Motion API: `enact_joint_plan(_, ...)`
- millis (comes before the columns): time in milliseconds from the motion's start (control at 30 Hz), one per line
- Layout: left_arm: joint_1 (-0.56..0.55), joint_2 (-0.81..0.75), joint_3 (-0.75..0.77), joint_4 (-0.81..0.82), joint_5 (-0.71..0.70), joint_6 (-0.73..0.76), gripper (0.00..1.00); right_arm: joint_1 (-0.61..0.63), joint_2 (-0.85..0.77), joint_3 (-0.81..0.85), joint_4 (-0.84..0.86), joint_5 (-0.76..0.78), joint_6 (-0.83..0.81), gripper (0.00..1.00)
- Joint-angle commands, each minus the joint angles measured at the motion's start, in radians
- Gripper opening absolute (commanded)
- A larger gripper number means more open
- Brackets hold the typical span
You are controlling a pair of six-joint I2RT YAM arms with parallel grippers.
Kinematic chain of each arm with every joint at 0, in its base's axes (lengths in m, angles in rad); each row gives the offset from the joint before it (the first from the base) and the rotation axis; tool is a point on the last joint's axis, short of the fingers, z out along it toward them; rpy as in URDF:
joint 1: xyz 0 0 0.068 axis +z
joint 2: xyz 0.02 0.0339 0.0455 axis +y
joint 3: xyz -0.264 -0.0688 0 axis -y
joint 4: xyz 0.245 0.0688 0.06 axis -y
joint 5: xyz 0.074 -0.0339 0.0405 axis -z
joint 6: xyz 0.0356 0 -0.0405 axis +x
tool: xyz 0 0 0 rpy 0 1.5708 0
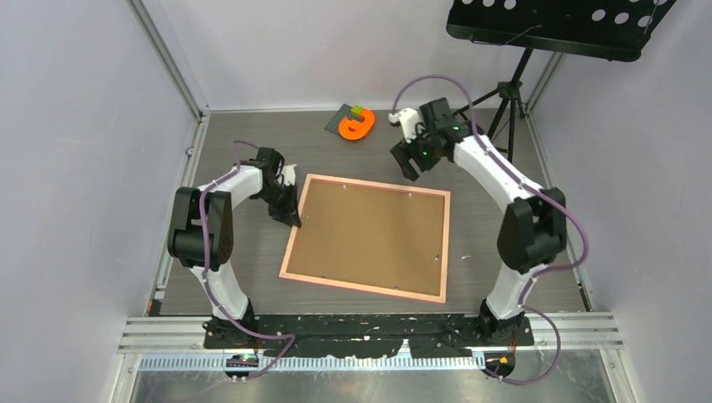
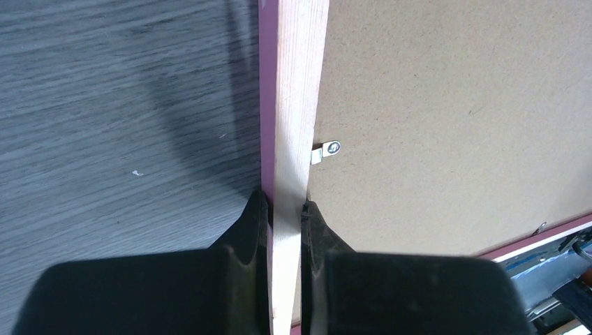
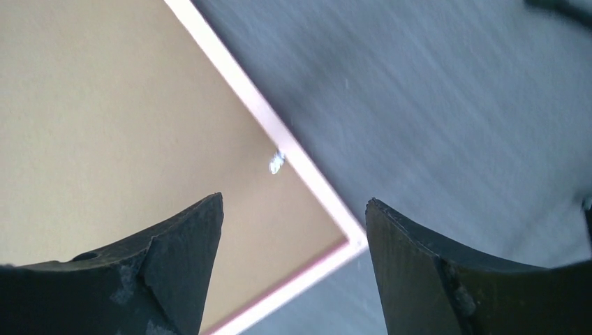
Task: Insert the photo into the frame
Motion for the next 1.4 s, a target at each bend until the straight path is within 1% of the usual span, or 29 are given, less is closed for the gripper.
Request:
enact_joint_plan(0, 0.001, -0.010, -0.040, 0.009, 0.097, -0.050, 0.00, -0.055, -0.150, -0.198, 0.029, 0.006, 0.106, 0.80)
enact_joint_plan(133, 0.005, -0.017, -0.042, 0.014, 0.099, -0.044, 0.00, -0.126, -0.267, -0.372, 0.048, 0.001, 0.138, 0.79)
enact_joint_plan(233, 0.008, -0.017, -0.040, 0.011, 0.093, -0.037, 0.00, -0.181, -0.354, -0.468, 0.070, -0.006, 0.137, 0.79)
enact_joint_plan(300, 0.010, -0.020, -0.039, 0.014, 0.088, -0.034, 0.00, -0.208, -0.387, -0.522, 0.071, -0.015, 0.131, 0.79)
enact_joint_plan(433, 0.010, -0.027, -0.041, 0.016, 0.085, -0.030, 0.00, -0.252, -0.403, -0.601, 0.076, -0.050, 0.132, 0.79)
enact_joint_plan(667, 0.010, -0.034, -0.043, 0.021, 0.085, -0.024, 0.00, -0.309, -0.345, -0.642, 0.105, -0.129, 0.157, 0.79)
enact_joint_plan(1000, 0.010, -0.035, -0.040, 0.023, 0.090, -0.011, 0.00, -0.322, -0.281, -0.650, 0.135, -0.173, 0.181, 0.77)
enact_joint_plan(1133, 0.010, -0.034, -0.039, 0.024, 0.088, -0.009, 0.00, -0.326, -0.256, -0.657, 0.142, -0.185, 0.182, 0.73)
enact_joint_plan(1233, 0.010, -0.032, -0.038, 0.024, 0.089, -0.009, 0.00, -0.327, -0.232, -0.652, 0.144, -0.184, 0.182, 0.67)
enact_joint_plan(1300, 0.010, -0.031, -0.038, 0.023, 0.086, -0.009, 0.00, -0.327, -0.218, -0.651, 0.147, -0.186, 0.184, 0.61)
enact_joint_plan(1333, 0.010, -0.033, -0.037, 0.023, 0.085, -0.007, 0.00, -0.326, -0.214, -0.650, 0.148, -0.185, 0.184, 0.57)
enact_joint_plan(1367, 0.010, -0.033, -0.038, 0.023, 0.085, -0.007, 0.00, -0.327, -0.204, -0.649, 0.149, -0.183, 0.184, 0.55)
